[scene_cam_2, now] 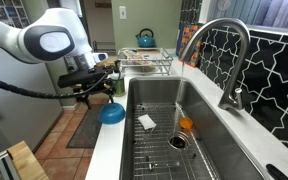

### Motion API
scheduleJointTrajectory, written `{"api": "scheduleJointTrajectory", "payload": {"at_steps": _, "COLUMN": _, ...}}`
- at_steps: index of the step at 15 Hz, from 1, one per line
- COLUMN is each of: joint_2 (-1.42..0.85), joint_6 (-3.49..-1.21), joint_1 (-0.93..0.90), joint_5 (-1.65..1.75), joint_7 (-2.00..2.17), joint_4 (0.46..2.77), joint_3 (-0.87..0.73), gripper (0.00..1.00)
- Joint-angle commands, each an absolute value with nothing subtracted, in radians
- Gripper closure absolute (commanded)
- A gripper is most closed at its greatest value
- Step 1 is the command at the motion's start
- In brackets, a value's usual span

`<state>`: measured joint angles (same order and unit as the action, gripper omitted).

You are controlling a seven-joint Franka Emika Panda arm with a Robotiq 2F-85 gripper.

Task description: Move the blue bowl to the left and open the faucet then place the blue bowl under the running faucet and set it back down on the counter

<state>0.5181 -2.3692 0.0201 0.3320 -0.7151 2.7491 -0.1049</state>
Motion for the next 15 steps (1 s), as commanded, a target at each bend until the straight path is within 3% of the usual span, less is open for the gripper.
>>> {"api": "scheduleJointTrajectory", "payload": {"at_steps": 1, "joint_2": 0.477, "joint_6": -2.366, "joint_1": 0.015, "joint_5": 0.336, "joint_7": -0.661, "joint_4": 2.748, "joint_3": -0.087, "gripper": 0.00}}
{"api": "scheduleJointTrajectory", "payload": {"at_steps": 15, "joint_2": 0.380, "joint_6": -2.451, "joint_1": 0.065, "joint_5": 0.531, "joint_7": -0.335, "joint_4": 2.746, "joint_3": 0.001, "gripper": 0.00}}
